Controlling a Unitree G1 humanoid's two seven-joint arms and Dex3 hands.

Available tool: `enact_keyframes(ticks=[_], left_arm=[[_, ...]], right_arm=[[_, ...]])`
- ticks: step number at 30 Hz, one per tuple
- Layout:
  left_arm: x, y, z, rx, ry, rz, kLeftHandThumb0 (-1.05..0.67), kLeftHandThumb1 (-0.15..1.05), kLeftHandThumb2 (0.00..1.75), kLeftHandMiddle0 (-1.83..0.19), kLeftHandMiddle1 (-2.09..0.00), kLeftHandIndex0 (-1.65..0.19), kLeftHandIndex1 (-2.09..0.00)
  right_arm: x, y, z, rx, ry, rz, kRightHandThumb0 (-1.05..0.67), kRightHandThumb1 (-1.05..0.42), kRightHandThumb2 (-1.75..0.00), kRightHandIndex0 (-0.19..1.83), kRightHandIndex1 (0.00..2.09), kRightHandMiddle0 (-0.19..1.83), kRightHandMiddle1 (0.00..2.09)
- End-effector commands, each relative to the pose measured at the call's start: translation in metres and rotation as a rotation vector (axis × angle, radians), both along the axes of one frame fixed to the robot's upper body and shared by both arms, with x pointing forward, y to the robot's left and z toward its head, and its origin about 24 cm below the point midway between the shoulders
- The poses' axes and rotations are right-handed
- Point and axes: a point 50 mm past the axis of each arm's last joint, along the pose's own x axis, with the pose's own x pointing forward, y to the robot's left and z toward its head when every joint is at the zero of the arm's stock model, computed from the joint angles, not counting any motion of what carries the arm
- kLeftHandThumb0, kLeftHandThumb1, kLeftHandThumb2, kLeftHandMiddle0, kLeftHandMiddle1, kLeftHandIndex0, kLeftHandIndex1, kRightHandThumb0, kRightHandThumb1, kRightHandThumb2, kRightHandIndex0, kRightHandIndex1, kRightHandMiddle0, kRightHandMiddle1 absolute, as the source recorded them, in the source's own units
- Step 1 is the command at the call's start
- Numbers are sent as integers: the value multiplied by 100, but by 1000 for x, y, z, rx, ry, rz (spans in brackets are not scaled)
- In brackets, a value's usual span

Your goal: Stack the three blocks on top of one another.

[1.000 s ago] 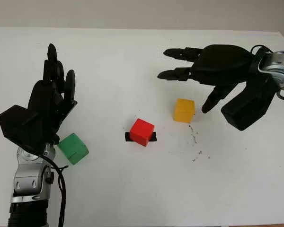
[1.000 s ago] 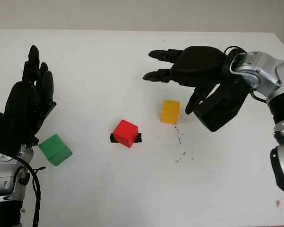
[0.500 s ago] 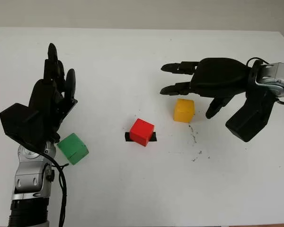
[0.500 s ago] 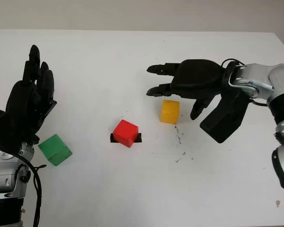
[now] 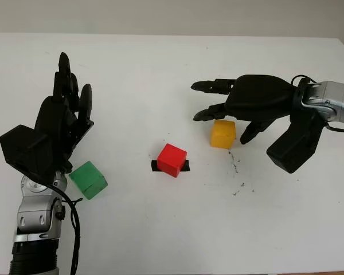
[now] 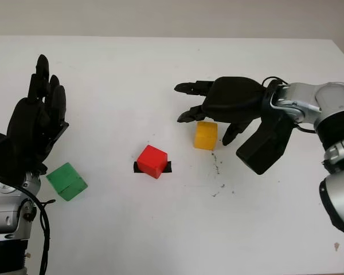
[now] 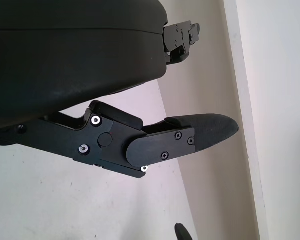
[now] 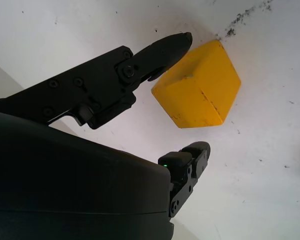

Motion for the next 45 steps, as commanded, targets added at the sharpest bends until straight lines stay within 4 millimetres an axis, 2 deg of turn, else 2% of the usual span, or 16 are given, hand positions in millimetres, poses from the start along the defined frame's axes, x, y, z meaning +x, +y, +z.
enact_keyframes(ticks=[1, 10, 11, 12, 13, 16, 25, 29, 36, 45], left_arm=[[-1, 2, 5, 15, -17, 7, -76, 105, 61, 19, 0, 19, 0], [-4, 3, 5, 11, -16, 5, -74, 105, 62, 19, 0, 19, 0], [-5, 3, 5, 13, -15, 6, -74, 105, 62, 19, 0, 19, 0], [-5, 3, 5, 16, -13, 9, -74, 105, 62, 19, 0, 19, 0], [-5, 3, 5, 18, -12, 12, -75, 105, 62, 19, 0, 19, 0], [-4, 3, 4, 20, -7, 12, -76, 105, 62, 19, 0, 19, 0], [-3, 2, 3, 21, -8, 8, -75, 105, 61, 19, 0, 19, 0], [-3, 3, 3, 20, -3, 7, -75, 105, 61, 19, 0, 19, 0], [-3, 2, 4, 27, -8, 1, -75, 105, 60, 19, 0, 19, 0], [-4, 1, 4, 21, -7, 8, -75, 105, 61, 19, 0, 19, 0]], right_arm=[[1, 3, 3, 16, -16, 12, -47, -83, -6, 0, 7, 54, 20], [1, 4, -2, 84, 7, 26, -40, -87, -6, 9, 9, 76, 36], [0, 4, -2, 98, 6, 29, -39, -87, -6, 10, 8, 73, 48], [0, 4, -2, 106, 5, 30, -39, -87, -6, 16, 7, 70, 77], [0, 4, -2, 112, 4, 30, -39, -88, -6, 18, 7, 67, 91], [1, 3, -1, 115, 3, 25, -38, -89, -6, 22, 6, 63, 111], [2, -1, 0, 87, 2, 2, -39, -92, -6, 21, 5, 56, 118], [3, -1, 6, 130, 3, -11, -39, -93, -6, 21, 6, 52, 126], [6, 6, 34, 262, -23, -34, -41, -89, -5, 26, 7, 53, 123], [6, 29, 74, 323, -7, -17, -41, -86, -5, 32, 8, 63, 116]])
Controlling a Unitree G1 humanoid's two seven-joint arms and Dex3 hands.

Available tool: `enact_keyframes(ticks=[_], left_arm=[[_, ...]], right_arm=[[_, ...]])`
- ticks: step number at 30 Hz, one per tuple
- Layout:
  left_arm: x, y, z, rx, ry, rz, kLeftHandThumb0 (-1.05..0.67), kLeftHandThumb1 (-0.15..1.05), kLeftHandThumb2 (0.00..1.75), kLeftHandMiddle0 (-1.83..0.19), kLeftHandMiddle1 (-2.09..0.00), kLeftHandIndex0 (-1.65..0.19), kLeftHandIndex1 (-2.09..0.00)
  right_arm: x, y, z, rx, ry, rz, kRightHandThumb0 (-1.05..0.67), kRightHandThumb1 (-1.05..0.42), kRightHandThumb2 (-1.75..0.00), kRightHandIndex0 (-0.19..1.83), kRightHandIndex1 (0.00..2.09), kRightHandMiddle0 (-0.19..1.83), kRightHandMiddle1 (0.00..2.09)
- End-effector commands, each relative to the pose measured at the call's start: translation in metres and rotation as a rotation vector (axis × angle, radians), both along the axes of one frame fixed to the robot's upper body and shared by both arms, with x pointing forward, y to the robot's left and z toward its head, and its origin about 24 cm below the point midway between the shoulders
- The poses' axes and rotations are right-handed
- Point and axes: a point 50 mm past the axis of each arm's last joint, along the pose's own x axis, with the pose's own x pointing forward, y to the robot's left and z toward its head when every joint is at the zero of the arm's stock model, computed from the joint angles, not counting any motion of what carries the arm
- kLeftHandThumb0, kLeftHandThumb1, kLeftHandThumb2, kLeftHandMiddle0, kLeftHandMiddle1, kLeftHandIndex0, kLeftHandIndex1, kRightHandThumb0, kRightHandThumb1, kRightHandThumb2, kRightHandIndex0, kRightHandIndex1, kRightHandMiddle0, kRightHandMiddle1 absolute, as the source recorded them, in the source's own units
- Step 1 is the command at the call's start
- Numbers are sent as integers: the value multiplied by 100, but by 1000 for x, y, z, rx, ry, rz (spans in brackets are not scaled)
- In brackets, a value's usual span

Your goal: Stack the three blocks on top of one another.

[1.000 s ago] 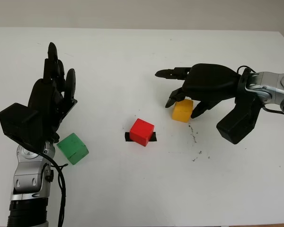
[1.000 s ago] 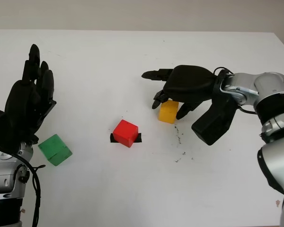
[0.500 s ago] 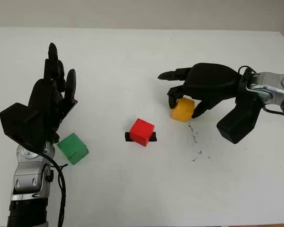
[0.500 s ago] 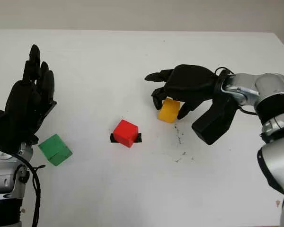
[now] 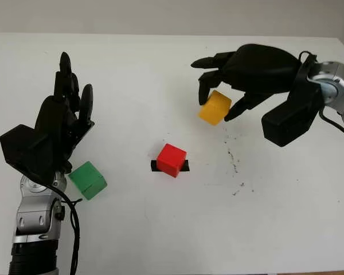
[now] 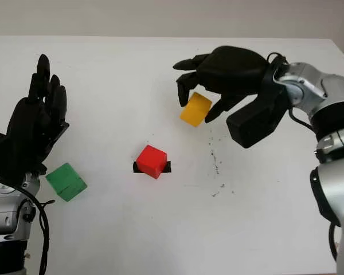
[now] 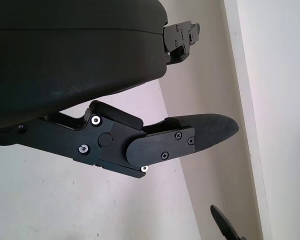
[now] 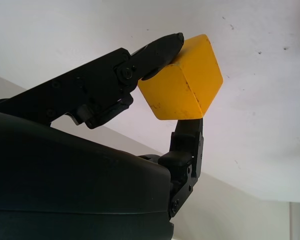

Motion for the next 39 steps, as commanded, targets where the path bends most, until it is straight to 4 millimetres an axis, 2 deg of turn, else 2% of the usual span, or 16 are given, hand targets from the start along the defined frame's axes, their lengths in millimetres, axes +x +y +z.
enact_keyframes(ticks=[1, 7, 14, 24, 28, 39], left_arm=[[-2, 1, 3, 8, -10, 6, -76, 105, 61, 19, 0, 19, 0], [-2, 0, 3, 12, -9, 0, -75, 105, 62, 19, 0, 19, 0], [-3, -2, 3, -8, -13, 4, -75, 105, 60, 19, 0, 19, 0], [-2, -5, 1, -10, -16, 5, -75, 105, 63, 19, 0, 19, 0], [-2, -6, 0, -17, -18, 12, -76, 105, 63, 19, 0, 19, 0], [-5, -6, -1, -13, -28, 6, -74, 105, 62, 19, 0, 19, 0]], right_arm=[[-2, 11, 21, 6, -38, 28, -41, -86, -5, 32, 7, 64, 116], [-8, 31, 38, -63, 19, 61, -40, -87, -6, 31, 6, 63, 112], [-22, 54, 39, -126, 154, 84, -36, -90, -6, 29, 5, 56, 119], [-35, 73, 34, -105, 262, 73, -40, -93, -6, 28, 5, 49, 131], [-35, 81, 25, -91, 281, 85, -42, -95, -6, 27, 5, 47, 135], [-37, 85, 10, -49, 306, 110, -43, -96, -5, 25, 5, 40, 149]])
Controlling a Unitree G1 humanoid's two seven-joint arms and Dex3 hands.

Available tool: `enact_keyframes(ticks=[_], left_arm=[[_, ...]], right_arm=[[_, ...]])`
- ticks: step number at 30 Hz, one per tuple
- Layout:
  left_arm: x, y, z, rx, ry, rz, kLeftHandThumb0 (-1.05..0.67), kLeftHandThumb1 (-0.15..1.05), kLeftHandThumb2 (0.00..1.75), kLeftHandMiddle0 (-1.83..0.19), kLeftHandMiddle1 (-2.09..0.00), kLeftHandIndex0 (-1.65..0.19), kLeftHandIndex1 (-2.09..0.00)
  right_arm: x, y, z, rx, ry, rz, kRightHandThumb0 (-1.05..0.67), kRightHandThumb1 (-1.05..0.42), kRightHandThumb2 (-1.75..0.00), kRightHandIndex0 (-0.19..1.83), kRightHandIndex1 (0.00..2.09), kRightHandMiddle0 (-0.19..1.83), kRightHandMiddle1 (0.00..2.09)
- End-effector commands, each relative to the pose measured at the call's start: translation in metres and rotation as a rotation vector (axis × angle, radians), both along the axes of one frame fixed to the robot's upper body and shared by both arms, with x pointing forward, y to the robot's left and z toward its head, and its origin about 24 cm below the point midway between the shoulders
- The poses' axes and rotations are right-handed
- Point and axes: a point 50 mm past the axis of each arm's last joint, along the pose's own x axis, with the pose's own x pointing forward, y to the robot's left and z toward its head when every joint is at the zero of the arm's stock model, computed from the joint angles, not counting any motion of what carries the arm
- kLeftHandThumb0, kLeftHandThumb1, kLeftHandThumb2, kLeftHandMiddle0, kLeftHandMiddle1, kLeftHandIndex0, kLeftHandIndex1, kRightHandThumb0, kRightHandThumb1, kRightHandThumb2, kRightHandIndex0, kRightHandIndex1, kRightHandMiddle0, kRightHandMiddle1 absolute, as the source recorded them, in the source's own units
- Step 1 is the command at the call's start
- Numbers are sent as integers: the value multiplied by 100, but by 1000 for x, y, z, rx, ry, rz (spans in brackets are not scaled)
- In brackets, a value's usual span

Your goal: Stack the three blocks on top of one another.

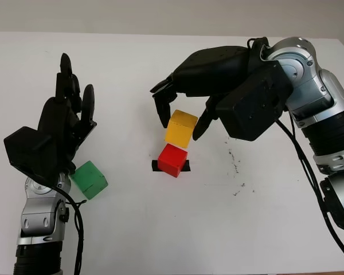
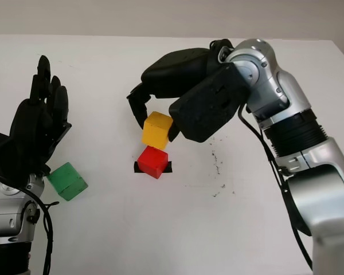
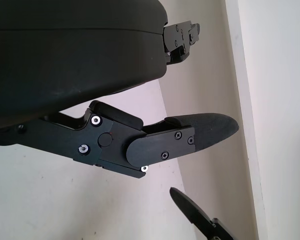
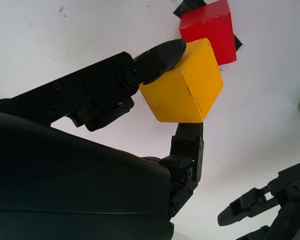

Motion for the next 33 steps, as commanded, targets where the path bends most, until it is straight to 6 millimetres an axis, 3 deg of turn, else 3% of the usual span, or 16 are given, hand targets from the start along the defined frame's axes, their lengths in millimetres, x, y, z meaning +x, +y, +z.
enact_keyframes(ticks=[1, 33], left_arm=[[-2, -1, 3, 5, -20, -6, -74, 105, 62, 19, 0, 19, 0], [-2, -2, 4, -1, -21, 1, -75, 105, 60, 19, 0, 19, 0]], right_arm=[[-3, 1, 4, 35, -22, 10, -43, -96, -5, 25, 5, 40, 148], [-8, 4, -8, -18, -3, 16, -40, -96, -5, 25, 6, 41, 140]])
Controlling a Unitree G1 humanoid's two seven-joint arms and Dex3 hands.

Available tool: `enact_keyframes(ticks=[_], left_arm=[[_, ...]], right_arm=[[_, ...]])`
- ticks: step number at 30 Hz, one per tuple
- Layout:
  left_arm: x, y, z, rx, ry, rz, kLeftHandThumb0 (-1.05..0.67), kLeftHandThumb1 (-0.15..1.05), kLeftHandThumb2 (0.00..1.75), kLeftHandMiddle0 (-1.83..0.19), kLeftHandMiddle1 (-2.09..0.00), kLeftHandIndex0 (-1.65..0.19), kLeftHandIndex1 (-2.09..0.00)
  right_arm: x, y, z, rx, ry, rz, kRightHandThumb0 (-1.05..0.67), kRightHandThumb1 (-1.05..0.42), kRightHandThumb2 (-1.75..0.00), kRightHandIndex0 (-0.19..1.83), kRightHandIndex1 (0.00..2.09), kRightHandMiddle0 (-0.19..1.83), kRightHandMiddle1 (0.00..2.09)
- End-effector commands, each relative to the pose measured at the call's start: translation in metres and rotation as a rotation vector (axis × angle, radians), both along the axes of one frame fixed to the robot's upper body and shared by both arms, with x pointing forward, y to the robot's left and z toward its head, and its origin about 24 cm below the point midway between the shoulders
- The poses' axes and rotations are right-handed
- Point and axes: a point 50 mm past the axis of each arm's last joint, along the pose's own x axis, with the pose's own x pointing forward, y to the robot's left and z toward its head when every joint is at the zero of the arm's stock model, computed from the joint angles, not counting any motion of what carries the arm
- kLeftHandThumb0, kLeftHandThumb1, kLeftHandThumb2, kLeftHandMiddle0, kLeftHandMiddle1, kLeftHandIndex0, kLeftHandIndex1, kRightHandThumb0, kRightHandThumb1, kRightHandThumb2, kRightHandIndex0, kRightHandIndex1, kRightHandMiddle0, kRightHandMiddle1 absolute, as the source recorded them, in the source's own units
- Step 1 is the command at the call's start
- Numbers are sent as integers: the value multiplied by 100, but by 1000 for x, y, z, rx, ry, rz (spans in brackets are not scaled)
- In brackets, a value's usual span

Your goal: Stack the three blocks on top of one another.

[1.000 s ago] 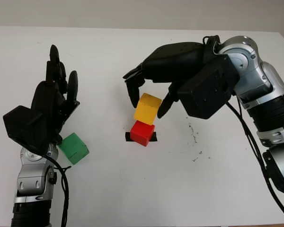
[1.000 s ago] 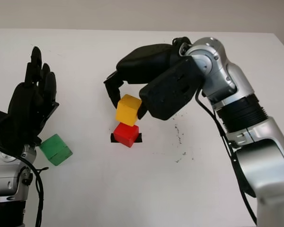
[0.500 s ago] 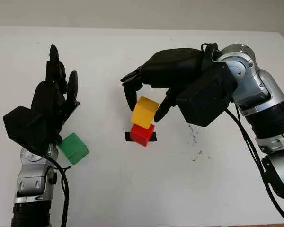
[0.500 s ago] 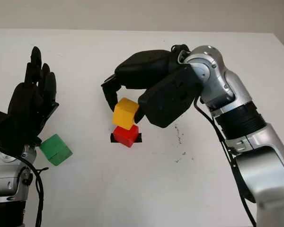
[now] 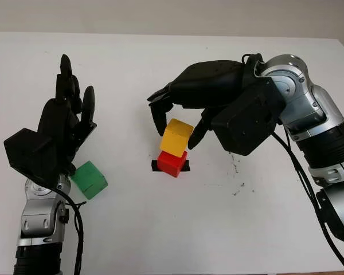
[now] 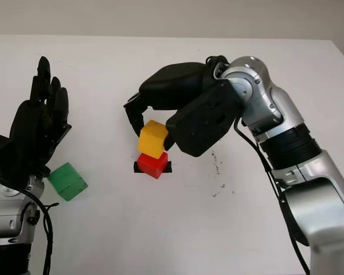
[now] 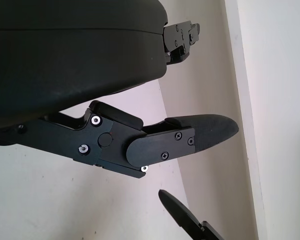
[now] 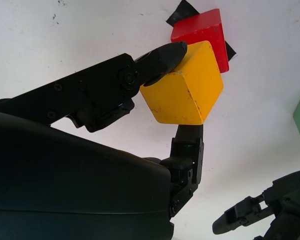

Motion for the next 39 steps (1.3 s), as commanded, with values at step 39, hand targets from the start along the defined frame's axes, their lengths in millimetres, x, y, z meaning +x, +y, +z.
enact_keyframes(ticks=[39], left_arm=[[-3, -4, 1, 19, -14, 9, -76, 105, 62, 19, 0, 19, 0]], right_arm=[[8, 4, -22, 3, 41, 23, -41, -97, -6, 23, 5, 37, 145]])
